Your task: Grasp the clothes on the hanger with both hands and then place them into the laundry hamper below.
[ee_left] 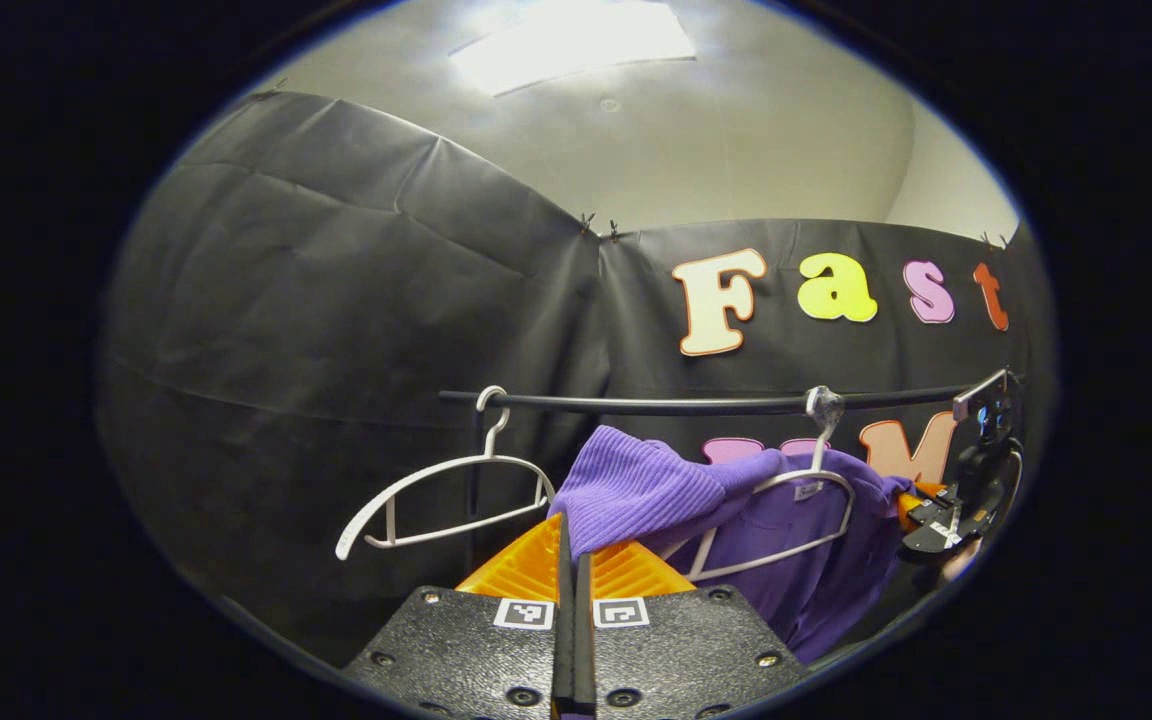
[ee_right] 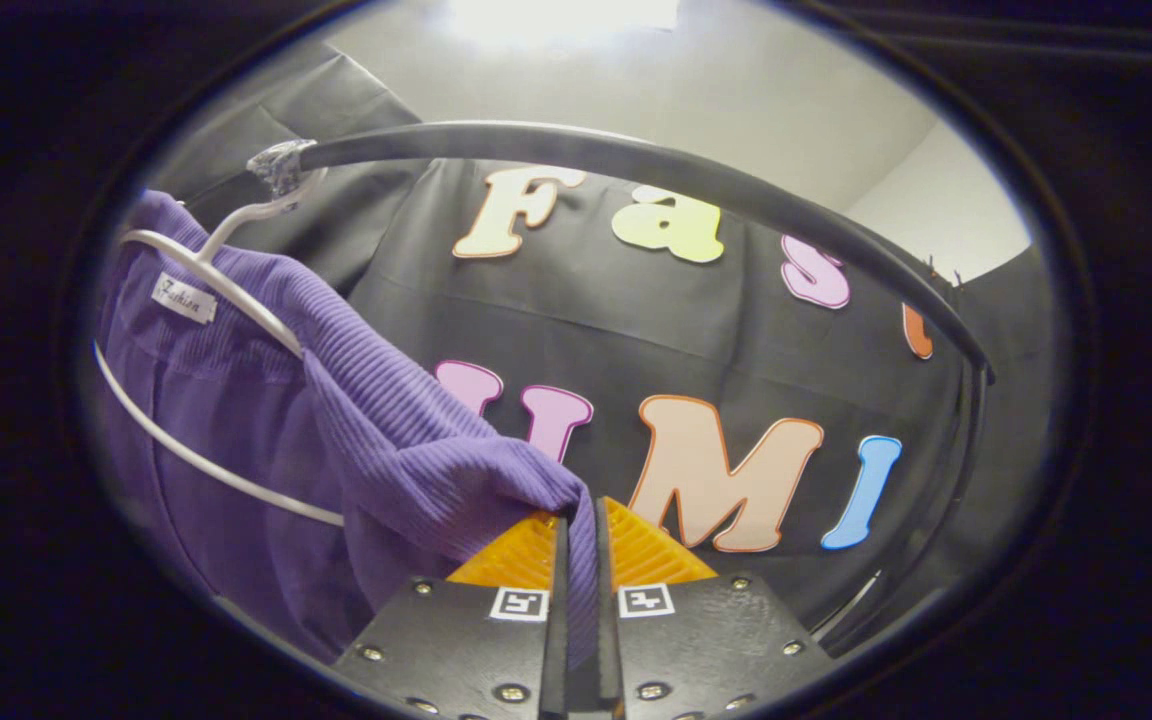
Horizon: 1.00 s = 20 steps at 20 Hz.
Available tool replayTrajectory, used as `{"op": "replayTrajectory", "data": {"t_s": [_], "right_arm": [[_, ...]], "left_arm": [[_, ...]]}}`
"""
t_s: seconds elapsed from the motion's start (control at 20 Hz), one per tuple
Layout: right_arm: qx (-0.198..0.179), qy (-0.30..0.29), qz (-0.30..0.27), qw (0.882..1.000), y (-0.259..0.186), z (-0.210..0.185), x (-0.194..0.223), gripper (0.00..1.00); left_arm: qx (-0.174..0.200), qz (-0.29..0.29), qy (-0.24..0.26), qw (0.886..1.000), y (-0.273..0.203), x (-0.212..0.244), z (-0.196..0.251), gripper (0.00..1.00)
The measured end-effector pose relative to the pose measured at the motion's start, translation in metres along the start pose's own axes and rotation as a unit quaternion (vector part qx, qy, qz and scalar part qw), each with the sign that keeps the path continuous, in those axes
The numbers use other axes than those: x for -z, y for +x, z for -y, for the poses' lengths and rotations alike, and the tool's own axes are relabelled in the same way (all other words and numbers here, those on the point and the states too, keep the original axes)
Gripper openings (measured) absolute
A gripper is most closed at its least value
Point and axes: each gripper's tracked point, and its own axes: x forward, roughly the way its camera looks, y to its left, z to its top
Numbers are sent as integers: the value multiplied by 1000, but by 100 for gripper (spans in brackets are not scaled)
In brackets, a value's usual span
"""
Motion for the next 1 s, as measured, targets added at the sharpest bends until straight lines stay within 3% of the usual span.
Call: {"op": "replayTrajectory", "data": {"t_s": [0.35, 1.0], "right_arm": [[-9, 5, -11, 1000, 4, -8, 9, 11], [15, -21, -9, 1000, 31, 2, 15, 11]], "left_arm": [[-7, 7, 33, 999, 20, 0, -16, 0], [-2, -59, 5, 998, 36, 75, -21, 0]]}}
